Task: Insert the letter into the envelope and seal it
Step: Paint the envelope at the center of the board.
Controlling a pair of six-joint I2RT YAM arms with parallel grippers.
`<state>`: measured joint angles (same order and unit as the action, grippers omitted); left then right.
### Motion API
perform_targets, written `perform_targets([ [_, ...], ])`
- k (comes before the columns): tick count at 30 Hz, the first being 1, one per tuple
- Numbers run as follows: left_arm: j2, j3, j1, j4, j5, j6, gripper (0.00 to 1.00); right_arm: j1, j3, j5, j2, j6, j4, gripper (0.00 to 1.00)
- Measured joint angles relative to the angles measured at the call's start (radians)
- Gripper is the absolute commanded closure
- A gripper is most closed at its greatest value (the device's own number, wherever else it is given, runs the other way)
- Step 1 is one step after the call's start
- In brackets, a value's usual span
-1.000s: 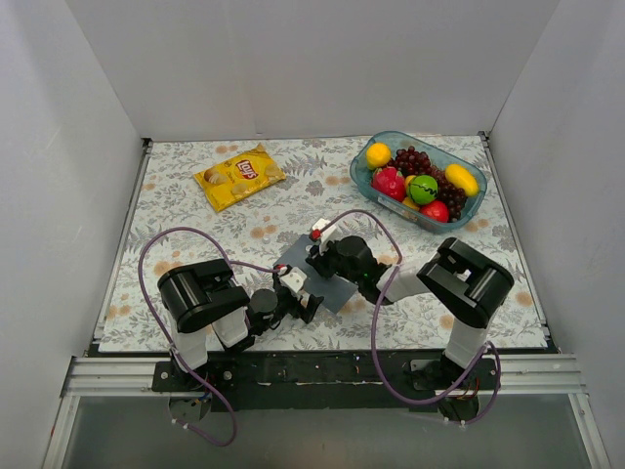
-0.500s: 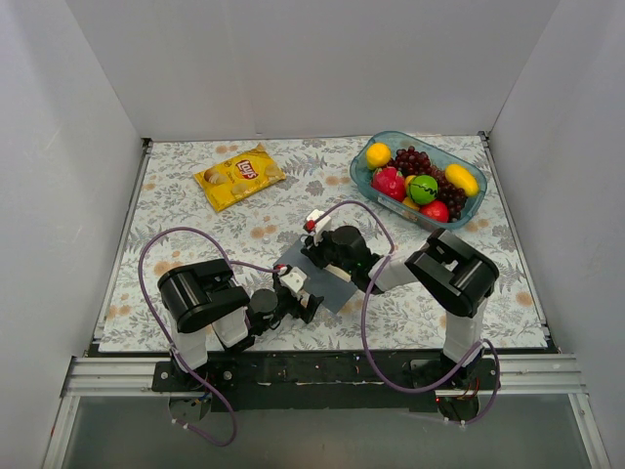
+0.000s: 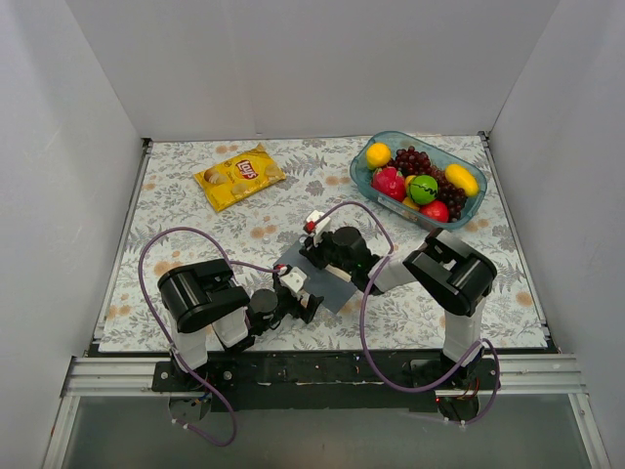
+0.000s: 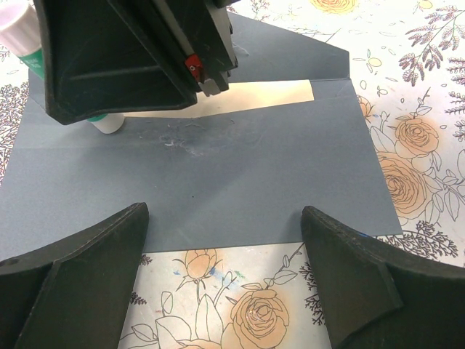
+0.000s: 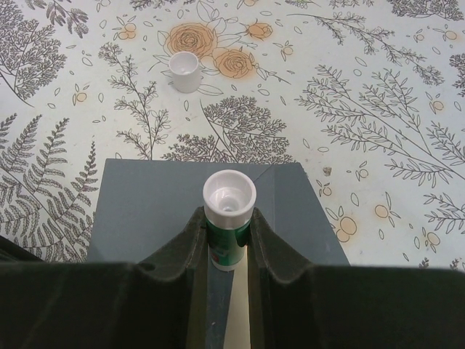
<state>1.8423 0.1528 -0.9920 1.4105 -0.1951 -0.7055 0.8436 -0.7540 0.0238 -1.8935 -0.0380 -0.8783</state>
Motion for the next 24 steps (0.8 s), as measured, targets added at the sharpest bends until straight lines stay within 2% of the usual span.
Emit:
perform_targets([
  [24,0.000,0.000,0.000,0.000,0.000,0.000,0.16,0.000,0.146,-0.007,0.075,0.023,-0.082,0.99],
])
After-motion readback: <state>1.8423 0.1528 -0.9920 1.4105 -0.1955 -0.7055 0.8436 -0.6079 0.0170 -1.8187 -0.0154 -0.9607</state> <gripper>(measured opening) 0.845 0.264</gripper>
